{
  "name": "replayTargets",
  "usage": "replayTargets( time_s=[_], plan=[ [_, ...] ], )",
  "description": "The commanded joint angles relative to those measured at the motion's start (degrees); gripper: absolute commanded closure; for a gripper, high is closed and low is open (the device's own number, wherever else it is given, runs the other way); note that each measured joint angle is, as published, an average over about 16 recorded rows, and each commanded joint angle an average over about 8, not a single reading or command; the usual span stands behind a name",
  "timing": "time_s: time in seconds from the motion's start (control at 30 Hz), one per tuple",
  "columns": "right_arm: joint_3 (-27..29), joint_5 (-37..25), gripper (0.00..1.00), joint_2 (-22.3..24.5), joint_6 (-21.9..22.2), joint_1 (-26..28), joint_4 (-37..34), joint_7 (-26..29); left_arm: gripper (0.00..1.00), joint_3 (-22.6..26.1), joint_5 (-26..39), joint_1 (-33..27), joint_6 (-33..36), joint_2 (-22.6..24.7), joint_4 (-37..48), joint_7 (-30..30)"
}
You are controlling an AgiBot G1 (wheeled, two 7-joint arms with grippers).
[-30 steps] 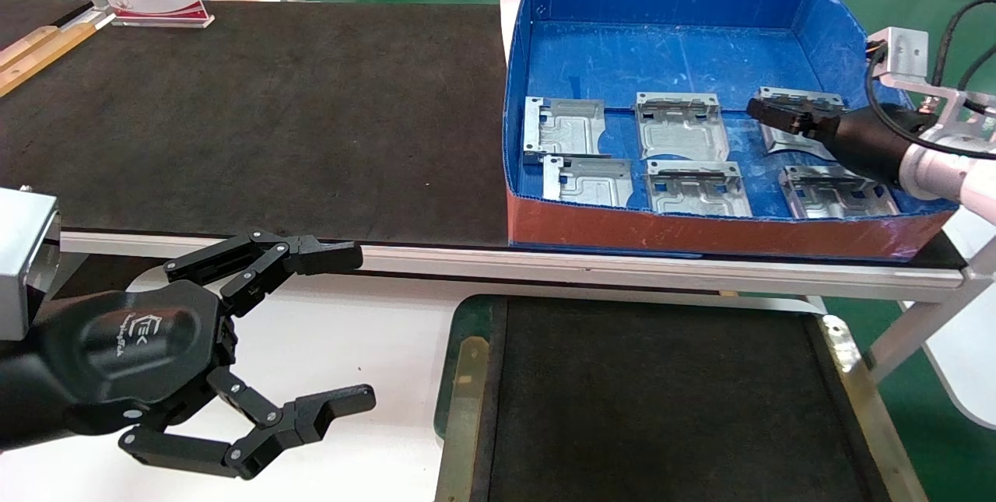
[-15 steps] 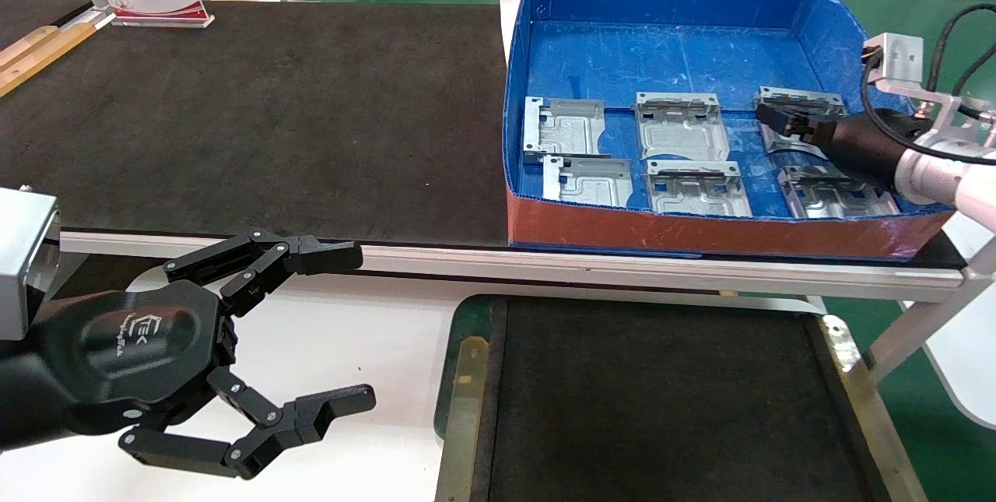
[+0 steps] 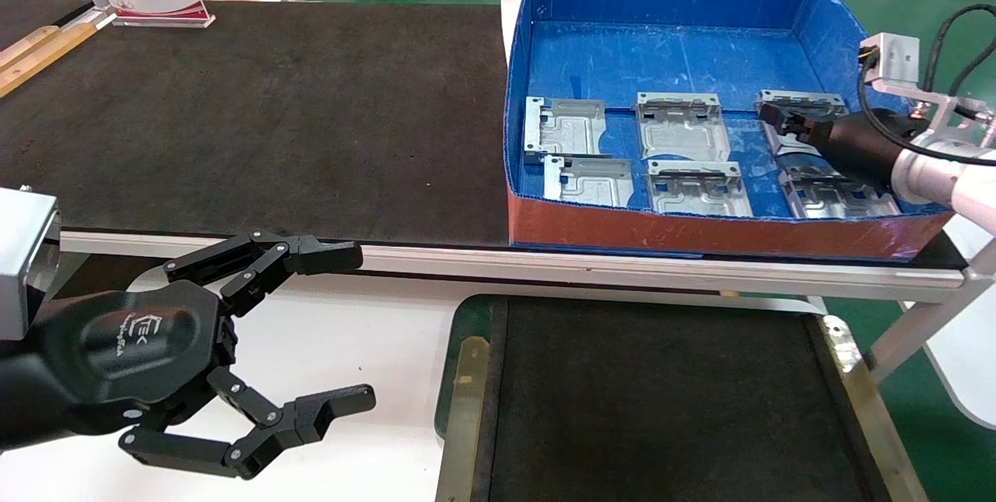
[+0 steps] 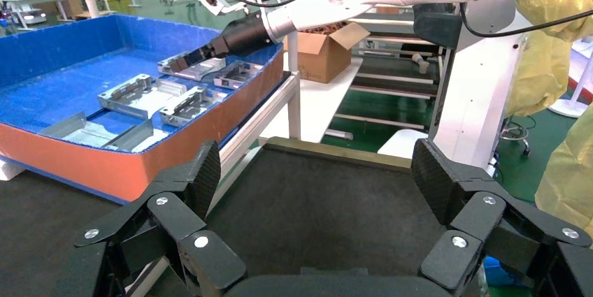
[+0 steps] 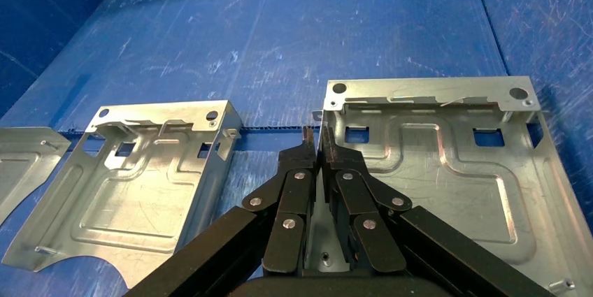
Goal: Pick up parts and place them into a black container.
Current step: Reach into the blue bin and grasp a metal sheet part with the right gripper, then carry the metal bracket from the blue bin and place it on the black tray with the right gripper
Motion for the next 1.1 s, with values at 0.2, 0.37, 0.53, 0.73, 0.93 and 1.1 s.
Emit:
replayTargets(
  time_s=[0.2, 0.37, 0.53, 0.73, 0.93, 1.1],
  plan=[
    [-0.04, -0.05, 1.00, 0.02, 0.07, -0.44, -0.01, 0.07, 0.00, 0.00, 0.00, 0.00, 0.00, 0.00, 0.00, 0.00],
    [-0.03, -0.04, 1.00, 0.10, -0.01, -0.56, 0.25, -0.06, 0.00, 0.00, 0.00, 0.00, 0.00, 0.00, 0.00, 0.00],
    [0.00, 0.00, 1.00, 0.74, -1.42, -0.23, 1.39, -1.17, 0.00, 0.00, 0.00, 0.00, 0.00, 0.00, 0.00, 0.00],
    [0.09, 0.15, 1.00, 2.33, -6.00, 0.63, 3.59, -4.07, 0.00, 0.00, 0.00, 0.00, 0.00, 0.00, 0.00, 0.00],
    [0.17, 0.35, 1.00, 4.38, -12.26, 1.54, 5.36, -7.60, 0.00, 0.00, 0.00, 0.00, 0.00, 0.00, 0.00, 0.00],
    [0.34, 0.66, 1.00, 5.78, -16.29, 2.57, 5.85, -9.55, 0.00, 0.00, 0.00, 0.00, 0.00, 0.00, 0.00, 0.00]
  ],
)
